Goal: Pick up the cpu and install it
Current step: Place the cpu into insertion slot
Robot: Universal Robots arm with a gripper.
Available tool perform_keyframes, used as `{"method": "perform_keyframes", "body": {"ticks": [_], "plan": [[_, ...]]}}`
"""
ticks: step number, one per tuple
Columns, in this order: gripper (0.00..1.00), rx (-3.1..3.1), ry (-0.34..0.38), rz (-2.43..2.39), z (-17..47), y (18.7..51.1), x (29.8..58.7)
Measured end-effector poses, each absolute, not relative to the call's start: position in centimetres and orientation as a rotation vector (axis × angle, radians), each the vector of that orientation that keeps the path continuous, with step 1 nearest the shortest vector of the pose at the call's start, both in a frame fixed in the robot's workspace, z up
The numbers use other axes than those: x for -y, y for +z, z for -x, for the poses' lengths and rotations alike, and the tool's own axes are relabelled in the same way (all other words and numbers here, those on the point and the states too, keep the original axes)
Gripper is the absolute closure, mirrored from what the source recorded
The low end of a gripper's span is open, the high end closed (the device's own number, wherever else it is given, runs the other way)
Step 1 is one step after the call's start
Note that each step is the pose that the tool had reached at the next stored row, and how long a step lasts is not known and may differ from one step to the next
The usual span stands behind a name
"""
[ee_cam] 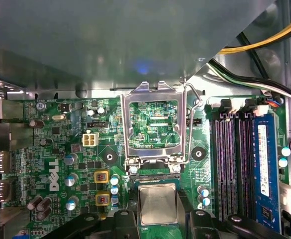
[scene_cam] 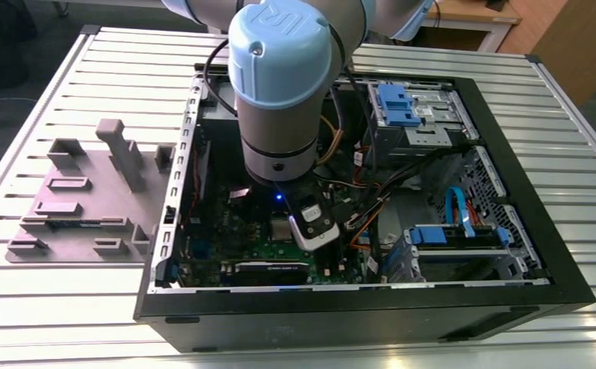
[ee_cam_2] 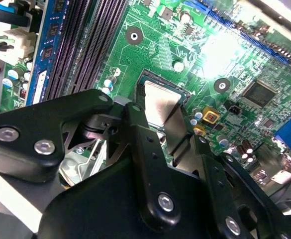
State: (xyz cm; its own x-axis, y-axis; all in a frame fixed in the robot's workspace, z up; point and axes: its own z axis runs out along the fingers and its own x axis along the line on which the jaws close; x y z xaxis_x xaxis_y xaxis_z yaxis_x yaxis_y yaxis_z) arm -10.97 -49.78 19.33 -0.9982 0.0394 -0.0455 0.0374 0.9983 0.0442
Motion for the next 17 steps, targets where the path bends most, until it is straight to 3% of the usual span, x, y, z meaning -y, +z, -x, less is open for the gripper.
{"method": "perform_keyframes", "body": {"ticks": [17], "plan": [[0.62,-3.094,0.067,-0.056,10.98,19.34,49.79]]}}
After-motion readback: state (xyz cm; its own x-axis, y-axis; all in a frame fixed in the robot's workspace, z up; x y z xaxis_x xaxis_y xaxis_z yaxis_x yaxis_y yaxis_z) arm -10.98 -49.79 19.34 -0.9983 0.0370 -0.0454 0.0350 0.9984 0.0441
